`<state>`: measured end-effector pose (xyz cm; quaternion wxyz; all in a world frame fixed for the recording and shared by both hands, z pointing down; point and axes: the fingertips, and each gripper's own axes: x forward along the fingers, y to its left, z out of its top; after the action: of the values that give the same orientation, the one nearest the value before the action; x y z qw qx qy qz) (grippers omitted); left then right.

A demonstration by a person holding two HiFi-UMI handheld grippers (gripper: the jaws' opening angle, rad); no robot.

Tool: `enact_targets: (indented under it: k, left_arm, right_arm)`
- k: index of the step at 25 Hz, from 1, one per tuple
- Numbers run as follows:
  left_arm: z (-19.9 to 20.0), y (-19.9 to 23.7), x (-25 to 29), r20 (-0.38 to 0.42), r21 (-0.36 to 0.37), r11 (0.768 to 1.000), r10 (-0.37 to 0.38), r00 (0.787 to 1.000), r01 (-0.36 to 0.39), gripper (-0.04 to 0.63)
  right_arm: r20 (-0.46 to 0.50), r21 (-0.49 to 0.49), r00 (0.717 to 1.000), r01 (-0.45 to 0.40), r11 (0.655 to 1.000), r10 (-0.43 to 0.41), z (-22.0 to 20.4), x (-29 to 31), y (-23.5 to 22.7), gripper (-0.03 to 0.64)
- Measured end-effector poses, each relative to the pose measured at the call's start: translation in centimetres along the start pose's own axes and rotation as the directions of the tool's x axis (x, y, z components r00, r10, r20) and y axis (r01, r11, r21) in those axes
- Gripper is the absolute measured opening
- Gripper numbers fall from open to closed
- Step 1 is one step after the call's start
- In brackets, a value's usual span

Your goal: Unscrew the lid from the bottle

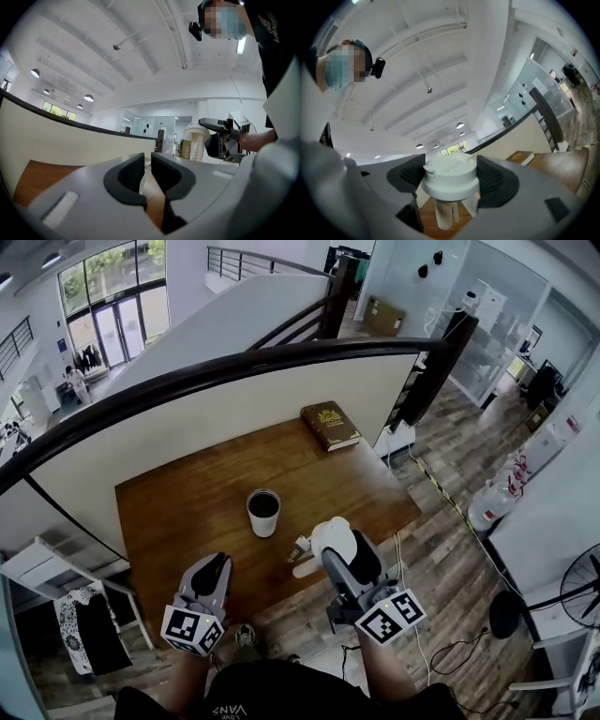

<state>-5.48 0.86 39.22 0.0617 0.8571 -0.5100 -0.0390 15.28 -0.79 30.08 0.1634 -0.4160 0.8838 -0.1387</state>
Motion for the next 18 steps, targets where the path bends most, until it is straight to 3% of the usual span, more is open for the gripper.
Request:
enact_targets:
  k: [18]
  left_arm:
    - [-1.2,-8.3,-6.5,-0.017,0.004,0.994,0.111,0.994,-0.111,0.011]
  right_arm:
    - [-0.059,0.075,0.991,-0.115,0.990,0.120,-1.6,-7.1,2.0,0.321]
